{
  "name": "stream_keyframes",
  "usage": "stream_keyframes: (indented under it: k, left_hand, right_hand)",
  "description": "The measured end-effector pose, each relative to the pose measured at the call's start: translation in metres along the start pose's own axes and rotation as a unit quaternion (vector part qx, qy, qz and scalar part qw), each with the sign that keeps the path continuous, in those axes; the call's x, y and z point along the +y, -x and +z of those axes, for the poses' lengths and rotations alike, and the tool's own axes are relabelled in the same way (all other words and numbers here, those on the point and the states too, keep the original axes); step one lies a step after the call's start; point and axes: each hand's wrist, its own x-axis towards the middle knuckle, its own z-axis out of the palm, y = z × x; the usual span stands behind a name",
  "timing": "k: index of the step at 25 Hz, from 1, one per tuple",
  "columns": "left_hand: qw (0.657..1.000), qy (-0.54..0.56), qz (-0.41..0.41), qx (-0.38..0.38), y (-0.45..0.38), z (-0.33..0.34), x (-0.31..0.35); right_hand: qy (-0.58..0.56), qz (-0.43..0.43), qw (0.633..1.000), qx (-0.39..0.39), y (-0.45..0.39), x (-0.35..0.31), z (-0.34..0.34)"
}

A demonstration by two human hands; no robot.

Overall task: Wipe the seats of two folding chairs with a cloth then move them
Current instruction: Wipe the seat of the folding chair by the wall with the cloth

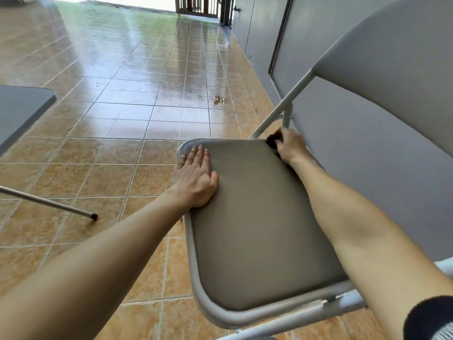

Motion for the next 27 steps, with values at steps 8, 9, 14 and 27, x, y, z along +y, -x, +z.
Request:
stream_keyframes:
  k: [8,9,14,27]
  left_hand:
    - [1.000,-0.007,-0.003,-0.019,0.000,-0.001,-0.001]
    - [1.000,-0.009,-0.005,-0.021,0.000,0.000,-0.001]
    - [0.999,-0.009,-0.005,-0.030,0.001,-0.002,-0.002]
    - [0.991,0.060,0.104,-0.052,0.055,-0.009,0.008]
  right_hand:
    - [0.018,-0.112,0.993,-0.025,0.014,0.009,-0.006]
    - [0.064,-0.042,0.997,-0.005,0.014,0.028,-0.010]
    - [0.164,0.179,0.970,0.006,0.044,0.063,-0.031]
    - [0.091,-0.080,0.992,-0.016,0.230,-0.062,-0.039]
